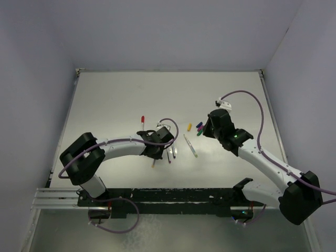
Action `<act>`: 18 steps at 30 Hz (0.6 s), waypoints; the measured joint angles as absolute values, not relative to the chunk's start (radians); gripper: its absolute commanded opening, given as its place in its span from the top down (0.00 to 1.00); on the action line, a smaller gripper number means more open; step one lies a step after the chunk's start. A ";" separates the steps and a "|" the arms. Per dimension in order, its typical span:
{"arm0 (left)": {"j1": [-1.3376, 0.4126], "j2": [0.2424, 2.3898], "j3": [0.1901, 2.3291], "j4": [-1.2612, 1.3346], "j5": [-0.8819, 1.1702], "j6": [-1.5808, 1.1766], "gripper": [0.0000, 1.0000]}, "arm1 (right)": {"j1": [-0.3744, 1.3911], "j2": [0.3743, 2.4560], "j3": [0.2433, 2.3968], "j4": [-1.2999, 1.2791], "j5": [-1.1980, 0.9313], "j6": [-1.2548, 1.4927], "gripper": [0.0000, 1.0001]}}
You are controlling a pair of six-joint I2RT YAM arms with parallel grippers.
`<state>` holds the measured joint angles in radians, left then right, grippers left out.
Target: Insert the pens into the pen caps
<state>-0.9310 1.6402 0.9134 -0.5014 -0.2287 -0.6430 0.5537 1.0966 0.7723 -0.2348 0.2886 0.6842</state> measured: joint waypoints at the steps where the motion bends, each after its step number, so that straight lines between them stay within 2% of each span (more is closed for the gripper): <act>1: -0.931 1.637 0.912 -0.501 -0.228 -0.643 1.00 | 0.554 1.108 0.773 -0.236 0.289 0.681 0.96; 3: -0.931 1.626 0.903 -0.493 -0.226 -0.643 1.00 | 0.554 1.135 0.783 -0.242 0.289 0.672 0.96; 8: -0.931 1.554 0.857 -0.510 -0.196 -0.628 1.00 | 0.554 1.250 0.864 -0.256 0.287 0.636 0.90; 18: -0.932 1.226 0.819 -0.511 -0.224 -0.588 1.00 | 0.554 1.563 1.076 -0.253 0.224 0.583 0.75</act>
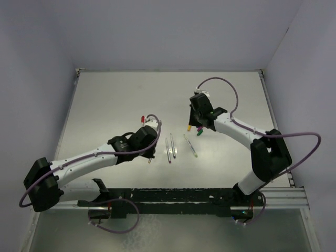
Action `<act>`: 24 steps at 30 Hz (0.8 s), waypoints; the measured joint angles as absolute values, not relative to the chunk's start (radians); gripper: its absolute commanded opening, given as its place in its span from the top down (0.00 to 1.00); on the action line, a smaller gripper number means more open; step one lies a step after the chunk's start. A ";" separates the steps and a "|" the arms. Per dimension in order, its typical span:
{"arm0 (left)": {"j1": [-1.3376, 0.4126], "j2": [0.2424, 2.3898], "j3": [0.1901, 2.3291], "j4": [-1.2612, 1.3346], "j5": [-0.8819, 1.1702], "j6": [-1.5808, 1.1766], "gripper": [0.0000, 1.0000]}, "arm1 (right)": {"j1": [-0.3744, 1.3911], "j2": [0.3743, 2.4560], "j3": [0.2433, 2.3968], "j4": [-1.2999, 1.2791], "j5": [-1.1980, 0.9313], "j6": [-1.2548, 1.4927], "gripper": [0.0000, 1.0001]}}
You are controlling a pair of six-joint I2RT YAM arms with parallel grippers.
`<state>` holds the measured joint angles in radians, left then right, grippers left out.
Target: Insert the pens into the pen caps
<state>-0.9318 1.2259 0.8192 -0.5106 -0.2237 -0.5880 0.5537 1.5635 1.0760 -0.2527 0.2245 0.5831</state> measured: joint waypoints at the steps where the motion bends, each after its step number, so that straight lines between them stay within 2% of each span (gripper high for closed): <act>1: -0.932 1.204 0.807 -0.504 -0.225 -0.587 1.00 | 0.554 1.594 1.092 -0.253 0.218 0.582 0.73; 8: -0.932 1.080 0.701 -0.463 -0.228 -0.583 1.00 | 0.554 1.719 1.148 -0.253 0.215 0.575 0.71; 17: -0.932 1.081 0.689 -0.437 -0.213 -0.583 1.00 | 0.554 1.799 1.205 -0.260 0.220 0.582 0.70; 24: -0.933 1.082 0.685 -0.423 -0.202 -0.583 1.00 | 0.554 1.825 1.207 -0.281 0.251 0.595 0.61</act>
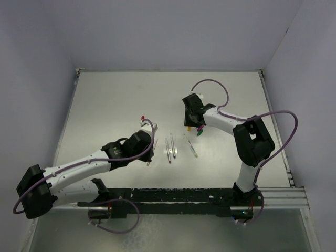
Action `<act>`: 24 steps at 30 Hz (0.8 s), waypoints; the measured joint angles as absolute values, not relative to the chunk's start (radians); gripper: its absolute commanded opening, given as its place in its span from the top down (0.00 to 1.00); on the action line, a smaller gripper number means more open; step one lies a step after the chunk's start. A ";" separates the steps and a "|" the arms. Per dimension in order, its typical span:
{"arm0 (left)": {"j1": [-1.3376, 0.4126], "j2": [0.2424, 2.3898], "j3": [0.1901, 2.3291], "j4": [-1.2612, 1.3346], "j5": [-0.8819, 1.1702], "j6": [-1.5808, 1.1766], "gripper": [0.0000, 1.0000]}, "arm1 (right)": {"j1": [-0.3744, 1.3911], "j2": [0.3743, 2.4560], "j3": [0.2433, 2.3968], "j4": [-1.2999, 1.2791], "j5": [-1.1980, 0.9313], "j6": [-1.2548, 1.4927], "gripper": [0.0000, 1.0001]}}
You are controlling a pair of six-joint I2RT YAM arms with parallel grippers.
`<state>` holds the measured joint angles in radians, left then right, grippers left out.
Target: Insert the pens into the pen caps
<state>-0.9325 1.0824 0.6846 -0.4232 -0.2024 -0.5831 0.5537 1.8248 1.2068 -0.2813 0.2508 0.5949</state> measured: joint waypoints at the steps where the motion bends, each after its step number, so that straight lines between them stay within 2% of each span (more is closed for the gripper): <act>1: -0.933 1.082 0.681 -0.419 -0.200 -0.583 1.00 | 0.554 1.828 1.207 -0.283 0.255 0.596 0.60; 24: -0.933 1.103 0.658 -0.404 -0.186 -0.584 1.00 | 0.544 1.893 1.218 -0.278 0.266 0.619 0.63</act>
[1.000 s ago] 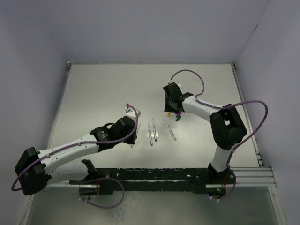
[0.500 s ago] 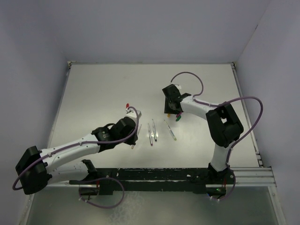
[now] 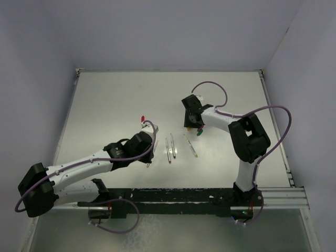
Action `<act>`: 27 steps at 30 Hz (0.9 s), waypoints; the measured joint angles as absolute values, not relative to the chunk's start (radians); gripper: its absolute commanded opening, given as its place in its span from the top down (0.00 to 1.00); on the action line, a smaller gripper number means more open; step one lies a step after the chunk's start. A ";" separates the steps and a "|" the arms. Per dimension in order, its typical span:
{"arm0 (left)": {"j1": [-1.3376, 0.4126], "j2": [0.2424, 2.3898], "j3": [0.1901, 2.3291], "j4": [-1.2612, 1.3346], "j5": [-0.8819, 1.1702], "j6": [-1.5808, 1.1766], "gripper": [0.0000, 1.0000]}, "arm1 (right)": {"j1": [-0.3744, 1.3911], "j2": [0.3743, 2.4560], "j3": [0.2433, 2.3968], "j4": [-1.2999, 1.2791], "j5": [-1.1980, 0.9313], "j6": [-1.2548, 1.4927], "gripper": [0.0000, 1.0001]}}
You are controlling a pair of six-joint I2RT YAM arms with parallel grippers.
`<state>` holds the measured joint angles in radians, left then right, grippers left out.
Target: Insert the pens into the pen caps
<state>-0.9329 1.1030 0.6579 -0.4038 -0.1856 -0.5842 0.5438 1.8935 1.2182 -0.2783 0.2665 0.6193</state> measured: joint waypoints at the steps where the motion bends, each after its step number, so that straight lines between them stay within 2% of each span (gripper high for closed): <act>1: -0.933 1.105 0.658 -0.403 -0.186 -0.584 1.00 | 0.543 1.893 1.218 -0.278 0.266 0.620 0.63; 7: -0.933 1.119 0.658 -0.403 -0.186 -0.584 1.00 | 0.542 1.900 1.219 -0.266 0.244 0.632 0.78; 9: -0.933 1.119 0.658 -0.403 -0.186 -0.584 1.00 | 0.542 1.901 1.219 -0.262 0.240 0.638 0.87; 11: -0.933 1.119 0.658 -0.403 -0.186 -0.586 1.00 | 0.542 1.902 1.219 -0.257 0.233 0.644 1.00; 21: -0.936 1.119 0.658 -0.404 -0.188 -0.591 1.00 | 0.542 1.887 1.198 -0.245 0.213 0.648 1.00; 27: -0.937 1.111 0.658 -0.391 -0.186 -0.590 1.00 | 0.542 1.784 1.116 -0.214 0.153 0.623 1.00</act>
